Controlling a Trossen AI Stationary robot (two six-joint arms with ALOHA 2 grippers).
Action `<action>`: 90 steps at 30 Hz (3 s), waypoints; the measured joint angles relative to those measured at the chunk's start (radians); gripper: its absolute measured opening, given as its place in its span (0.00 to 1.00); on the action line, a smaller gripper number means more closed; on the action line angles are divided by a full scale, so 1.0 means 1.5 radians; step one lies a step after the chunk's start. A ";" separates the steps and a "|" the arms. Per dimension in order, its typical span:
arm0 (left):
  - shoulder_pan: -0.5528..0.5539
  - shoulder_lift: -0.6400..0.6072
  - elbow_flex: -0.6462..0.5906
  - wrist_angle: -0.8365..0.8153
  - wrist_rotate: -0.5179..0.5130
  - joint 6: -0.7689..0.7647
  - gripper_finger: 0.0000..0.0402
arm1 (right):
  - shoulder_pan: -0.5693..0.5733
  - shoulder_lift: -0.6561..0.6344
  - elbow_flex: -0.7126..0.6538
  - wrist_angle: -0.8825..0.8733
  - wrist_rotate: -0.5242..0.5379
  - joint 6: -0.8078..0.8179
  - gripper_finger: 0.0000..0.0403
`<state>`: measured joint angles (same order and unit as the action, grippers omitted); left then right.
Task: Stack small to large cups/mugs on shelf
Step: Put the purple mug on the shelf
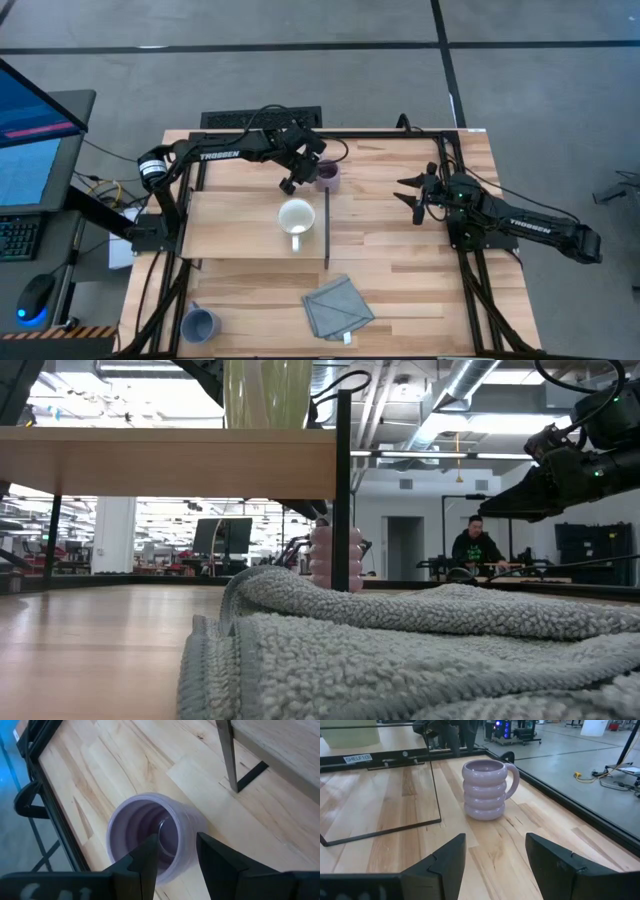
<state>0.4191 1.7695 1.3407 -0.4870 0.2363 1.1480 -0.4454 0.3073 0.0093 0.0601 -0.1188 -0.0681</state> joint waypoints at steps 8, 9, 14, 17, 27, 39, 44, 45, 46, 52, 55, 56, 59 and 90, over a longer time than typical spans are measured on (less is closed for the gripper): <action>-0.001 0.007 0.000 0.004 -0.020 0.001 0.31 | 0.000 0.000 0.000 0.000 0.000 0.000 0.57; -0.001 0.008 0.001 0.005 -0.022 0.002 0.31 | 0.000 0.000 0.000 0.000 0.000 0.000 0.57; -0.003 0.020 0.004 0.018 -0.039 0.002 0.31 | 0.000 0.000 0.000 0.000 0.000 0.001 0.57; -0.004 0.028 0.007 0.018 -0.039 0.004 0.31 | 0.000 0.000 0.000 0.000 0.009 0.010 0.57; -0.005 0.037 -0.001 -0.026 -0.050 0.016 0.31 | 0.000 0.000 0.000 0.000 0.011 0.010 0.57; -0.010 0.046 0.001 -0.012 -0.058 0.020 0.31 | 0.000 0.000 0.000 0.000 0.010 0.011 0.57; -0.010 0.046 0.001 -0.006 -0.057 0.017 0.31 | 0.000 0.000 0.000 0.000 0.010 0.011 0.57; -0.010 0.046 0.001 -0.002 -0.057 0.013 0.31 | 0.000 0.000 0.000 0.000 0.010 0.011 0.57; -0.010 0.046 0.001 0.002 -0.057 0.008 0.31 | 0.000 0.000 0.000 0.000 0.010 0.011 0.57; -0.010 0.046 0.001 0.016 -0.057 -0.014 0.31 | 0.000 0.000 0.000 0.000 0.010 0.011 0.57; -0.009 0.045 0.002 0.017 -0.057 -0.026 0.31 | 0.000 0.000 0.000 0.000 0.010 0.011 0.57; -0.009 0.045 0.002 0.017 -0.057 -0.026 0.31 | 0.000 0.000 0.000 0.000 0.010 0.011 0.57; -0.009 0.045 0.002 0.017 -0.055 -0.014 0.31 | 0.000 0.000 0.000 0.000 0.010 0.011 0.57; -0.011 0.076 0.001 0.017 -0.041 -0.042 0.31 | 0.000 0.001 0.000 -0.002 0.010 0.016 0.57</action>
<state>0.4028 1.8835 1.3415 -0.4613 0.1752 1.0843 -0.4454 0.3084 0.0090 0.0573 -0.1033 -0.0434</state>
